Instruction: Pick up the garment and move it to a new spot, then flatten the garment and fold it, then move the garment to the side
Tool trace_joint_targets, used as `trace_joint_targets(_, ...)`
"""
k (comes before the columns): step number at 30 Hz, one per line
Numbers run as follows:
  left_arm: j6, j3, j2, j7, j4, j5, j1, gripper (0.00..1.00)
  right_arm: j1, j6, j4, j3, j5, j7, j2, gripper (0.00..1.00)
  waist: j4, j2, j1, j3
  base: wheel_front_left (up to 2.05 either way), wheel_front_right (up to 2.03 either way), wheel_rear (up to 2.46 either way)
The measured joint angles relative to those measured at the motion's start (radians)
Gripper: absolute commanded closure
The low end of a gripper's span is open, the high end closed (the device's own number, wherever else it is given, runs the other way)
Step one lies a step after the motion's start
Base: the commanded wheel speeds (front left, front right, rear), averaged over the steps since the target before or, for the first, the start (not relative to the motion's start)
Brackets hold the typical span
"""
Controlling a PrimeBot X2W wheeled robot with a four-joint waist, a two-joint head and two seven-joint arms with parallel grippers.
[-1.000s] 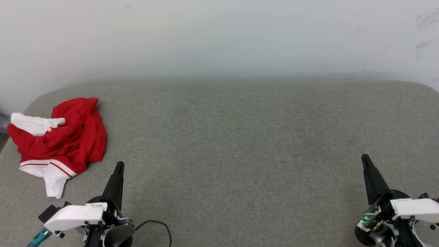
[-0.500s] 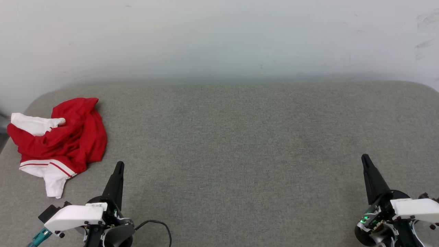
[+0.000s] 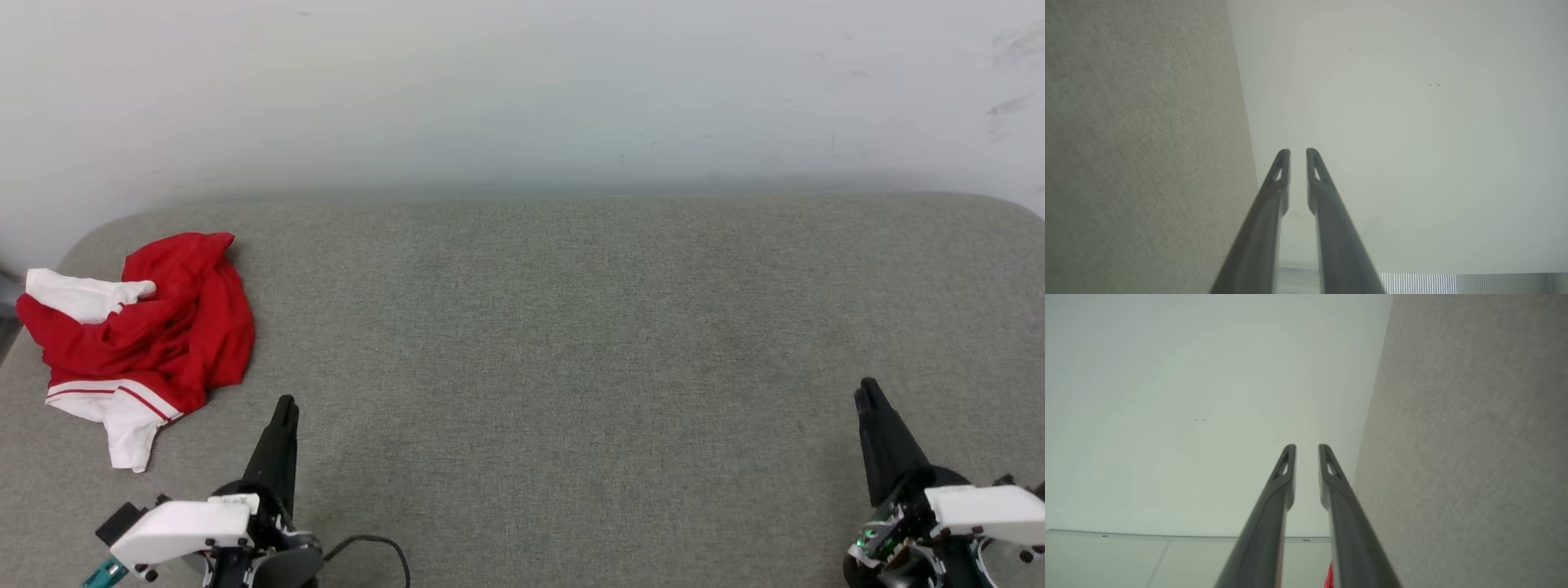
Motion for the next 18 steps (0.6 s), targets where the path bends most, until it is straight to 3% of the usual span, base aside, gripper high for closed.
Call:
trace_joint_targets(9, 0.0, -0.008, -0.003, -0.025, 0.023, 0.019, 0.041, 0.0, 0.044, 0.0, 0.035, -0.001, -0.026, -0.026, 0.001, 0.0, 0.0, 0.0, 0.0, 0.001, 0.0, 0.0, 0.0)
trace_joint_targets(18, 0.018, 0.011, -0.003, -0.067, -0.009, 0.151, 0.041, 0.0, 0.046, 0.0, -0.004, -0.02, -0.169, -0.068, 0.002, 0.0, 0.0, 0.0, 0.0, 0.002, 0.0, 0.0, 0.0)
